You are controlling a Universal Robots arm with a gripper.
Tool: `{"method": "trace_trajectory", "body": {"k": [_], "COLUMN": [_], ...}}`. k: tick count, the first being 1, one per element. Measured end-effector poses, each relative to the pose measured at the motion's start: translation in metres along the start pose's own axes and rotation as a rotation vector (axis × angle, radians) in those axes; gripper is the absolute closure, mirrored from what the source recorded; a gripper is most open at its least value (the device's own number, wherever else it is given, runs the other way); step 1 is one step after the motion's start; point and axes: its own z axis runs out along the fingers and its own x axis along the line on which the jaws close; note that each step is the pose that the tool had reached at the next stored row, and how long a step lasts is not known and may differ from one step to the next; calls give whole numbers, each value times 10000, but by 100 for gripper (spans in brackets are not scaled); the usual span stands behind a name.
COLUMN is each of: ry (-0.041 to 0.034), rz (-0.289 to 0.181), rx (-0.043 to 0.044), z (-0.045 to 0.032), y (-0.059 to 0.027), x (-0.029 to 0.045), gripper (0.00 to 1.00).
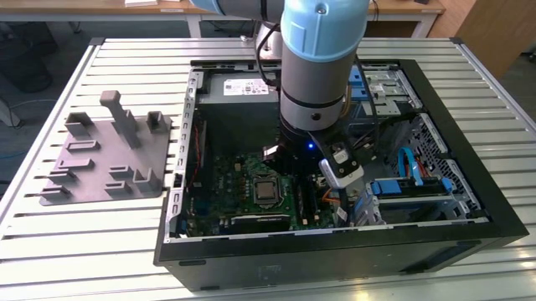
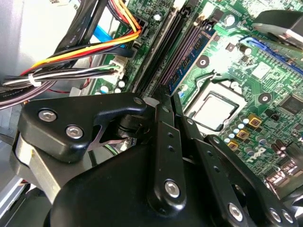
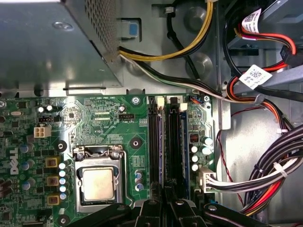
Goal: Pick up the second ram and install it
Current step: 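Insert the second ram into the second slot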
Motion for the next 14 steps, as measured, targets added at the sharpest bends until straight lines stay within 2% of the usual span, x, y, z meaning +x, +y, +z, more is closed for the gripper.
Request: {"method": "trace_trajectory", "body": {"k": [7,14], "ry": [-4,-5], "rz": [0,-1], "rx": [96,111], "z": [14,42], "y": [2,22], "x": [-1,1], "gripper": [86,86]}}
